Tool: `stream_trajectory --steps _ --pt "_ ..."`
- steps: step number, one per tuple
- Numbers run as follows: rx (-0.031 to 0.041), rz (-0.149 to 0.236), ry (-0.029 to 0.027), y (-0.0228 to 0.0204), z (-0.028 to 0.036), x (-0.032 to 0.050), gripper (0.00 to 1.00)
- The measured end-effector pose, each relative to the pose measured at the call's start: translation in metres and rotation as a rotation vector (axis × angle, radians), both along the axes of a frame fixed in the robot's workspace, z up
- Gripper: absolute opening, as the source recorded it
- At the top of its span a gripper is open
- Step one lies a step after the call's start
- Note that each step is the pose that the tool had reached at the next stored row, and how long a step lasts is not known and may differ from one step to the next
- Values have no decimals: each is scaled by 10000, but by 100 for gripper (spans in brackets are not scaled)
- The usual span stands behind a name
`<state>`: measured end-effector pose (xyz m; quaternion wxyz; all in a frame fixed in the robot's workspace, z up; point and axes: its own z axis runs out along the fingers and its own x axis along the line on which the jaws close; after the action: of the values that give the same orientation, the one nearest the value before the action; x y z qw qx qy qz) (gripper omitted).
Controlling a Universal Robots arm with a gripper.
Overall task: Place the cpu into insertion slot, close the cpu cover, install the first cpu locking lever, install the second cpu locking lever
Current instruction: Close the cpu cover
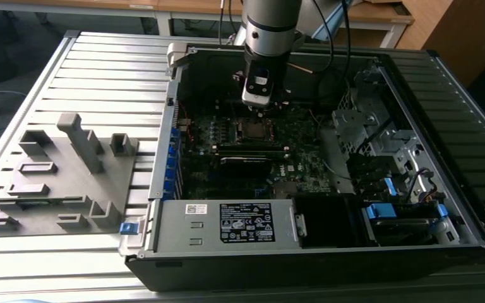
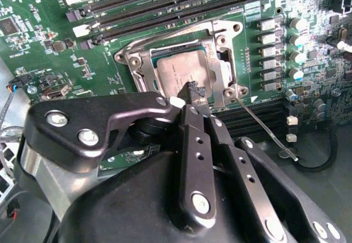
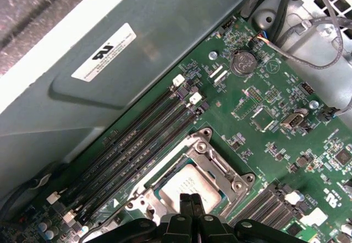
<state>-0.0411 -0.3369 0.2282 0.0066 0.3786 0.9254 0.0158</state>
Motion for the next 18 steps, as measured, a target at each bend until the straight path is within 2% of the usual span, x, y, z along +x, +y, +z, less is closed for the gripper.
stream_trajectory --steps 15,18 --pt "0 9 0 0 0 0 11" --pt "0 244 0 0 0 0 11"
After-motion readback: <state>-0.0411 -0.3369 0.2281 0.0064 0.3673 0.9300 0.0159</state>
